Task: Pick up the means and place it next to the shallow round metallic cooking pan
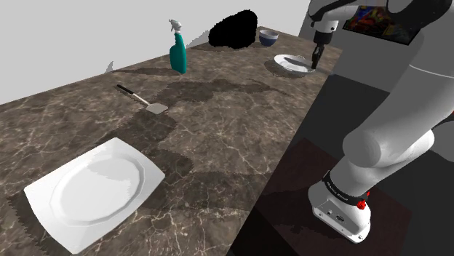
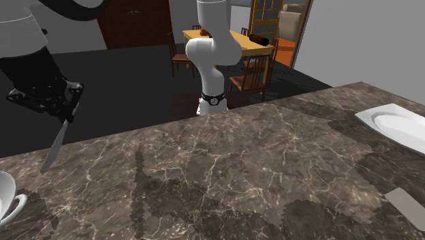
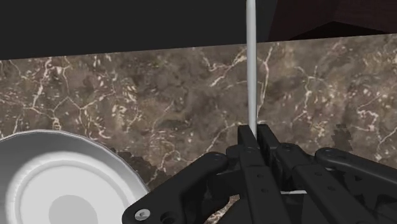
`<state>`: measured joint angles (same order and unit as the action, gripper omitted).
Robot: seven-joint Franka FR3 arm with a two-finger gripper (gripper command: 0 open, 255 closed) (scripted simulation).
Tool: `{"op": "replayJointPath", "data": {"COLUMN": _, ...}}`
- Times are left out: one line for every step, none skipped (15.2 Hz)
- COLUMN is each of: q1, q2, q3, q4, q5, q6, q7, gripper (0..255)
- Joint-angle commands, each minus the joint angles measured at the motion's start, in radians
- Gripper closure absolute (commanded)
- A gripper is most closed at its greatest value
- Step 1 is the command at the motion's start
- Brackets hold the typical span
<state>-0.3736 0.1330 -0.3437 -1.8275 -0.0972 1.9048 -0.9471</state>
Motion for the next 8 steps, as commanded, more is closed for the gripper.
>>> {"op": "replayJointPath", "data": {"q1": -0.007, "q2": 0.009, "q3": -0.005, "q4": -0.005, "q5": 0.003, "q6": 0.015, "q7": -0.013, "gripper": 255}}
{"op": "replayJointPath", "data": {"q1": -0.008, "q2": 0.012, "q3": -0.005, "q4": -0.014, "q5": 0.003, "q6": 0.028, "q7": -0.012, "gripper": 255}}
{"op": "replayJointPath", "data": {"q1": -0.008, "q2": 0.016, "q3": -0.005, "q4": -0.024, "q5": 0.004, "q6": 0.041, "q7": -0.012, "gripper": 255}}
{"op": "replayJointPath", "data": {"q1": -0.008, "q2": 0.02, "q3": -0.004, "q4": -0.033, "q5": 0.005, "q6": 0.053, "q7": -0.011, "gripper": 255}}
{"op": "replayJointPath", "data": {"q1": -0.009, "q2": 0.024, "q3": -0.004, "q4": -0.042, "q5": 0.006, "q6": 0.066, "q7": -0.011, "gripper": 255}}
{"op": "replayJointPath", "data": {"q1": -0.009, "q2": 0.028, "q3": -0.004, "q4": -0.05, "q5": 0.007, "q6": 0.078, "q7": -0.01, "gripper": 255}}
{"op": "replayJointPath", "data": {"q1": -0.01, "q2": 0.032, "q3": -0.004, "q4": -0.059, "q5": 0.008, "q6": 0.091, "q7": -0.01, "gripper": 255}}
{"op": "replayJointPath", "data": {"q1": -0.01, "q2": 0.036, "q3": -0.004, "q4": -0.067, "q5": 0.009, "q6": 0.103, "q7": -0.009, "gripper": 255}}
